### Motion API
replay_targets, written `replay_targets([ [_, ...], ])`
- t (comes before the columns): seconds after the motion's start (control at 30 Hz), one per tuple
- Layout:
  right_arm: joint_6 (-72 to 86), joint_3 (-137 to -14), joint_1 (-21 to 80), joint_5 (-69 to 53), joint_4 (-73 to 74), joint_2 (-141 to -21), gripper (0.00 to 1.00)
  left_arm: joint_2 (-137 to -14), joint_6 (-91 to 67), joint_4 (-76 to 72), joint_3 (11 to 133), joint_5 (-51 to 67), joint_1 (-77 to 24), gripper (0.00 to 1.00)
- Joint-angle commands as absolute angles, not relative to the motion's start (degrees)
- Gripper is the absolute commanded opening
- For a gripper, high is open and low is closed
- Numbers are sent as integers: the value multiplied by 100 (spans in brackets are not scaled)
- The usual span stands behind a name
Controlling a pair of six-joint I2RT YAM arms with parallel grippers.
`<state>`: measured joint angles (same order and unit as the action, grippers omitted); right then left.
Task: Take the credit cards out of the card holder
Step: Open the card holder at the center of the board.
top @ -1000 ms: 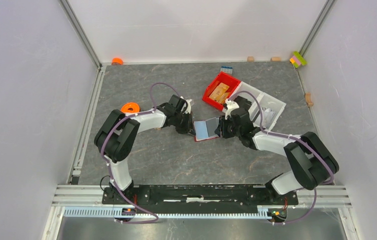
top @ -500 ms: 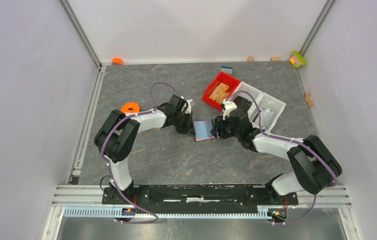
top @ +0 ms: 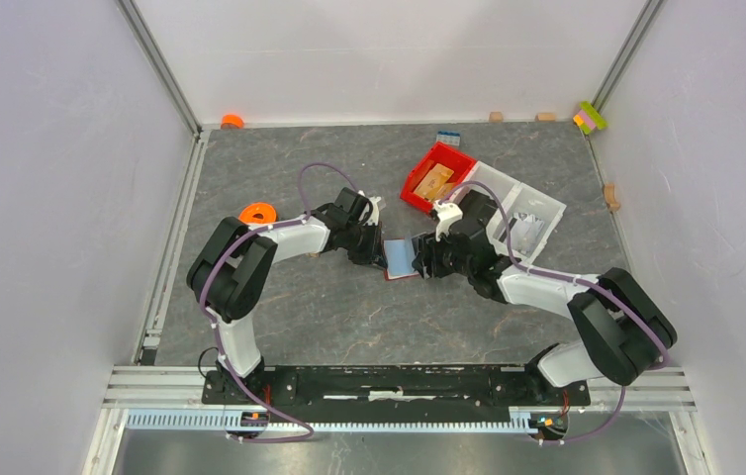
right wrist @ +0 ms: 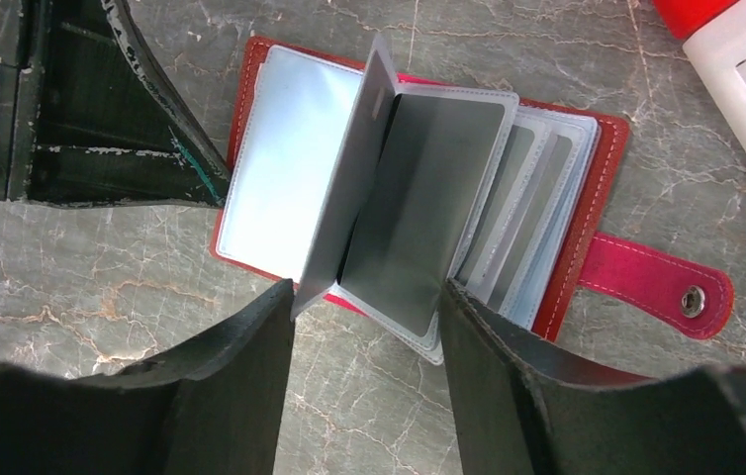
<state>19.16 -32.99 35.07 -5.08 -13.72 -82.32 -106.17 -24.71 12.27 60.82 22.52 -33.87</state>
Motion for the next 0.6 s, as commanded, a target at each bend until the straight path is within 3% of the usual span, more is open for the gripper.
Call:
replay_targets([
  [0.0,1874,-3475,3638,-797,-1551,-8130,63,-10614,-2268,1151,6258,2363,-3498,9],
  [0.13,1902,-3337,3647,-1030,-1788,-8014,76,-10617,-2268,1151,6264,2381,-3508,10],
  [0.23,1885,-3301,3645,-992,-1782,-7935,77,-10617,-2262,1151,6261,2382,-3511,10],
  [0.47,1923,-3178,3647,-473,-1752,-7614,76,-10608,-2259,1151,6262,2378,-3511,10],
  [0.57,1950,-3129,3647,-51,-1659,-7493,66,-10606,-2259,1151,6258,2359,-3508,10],
])
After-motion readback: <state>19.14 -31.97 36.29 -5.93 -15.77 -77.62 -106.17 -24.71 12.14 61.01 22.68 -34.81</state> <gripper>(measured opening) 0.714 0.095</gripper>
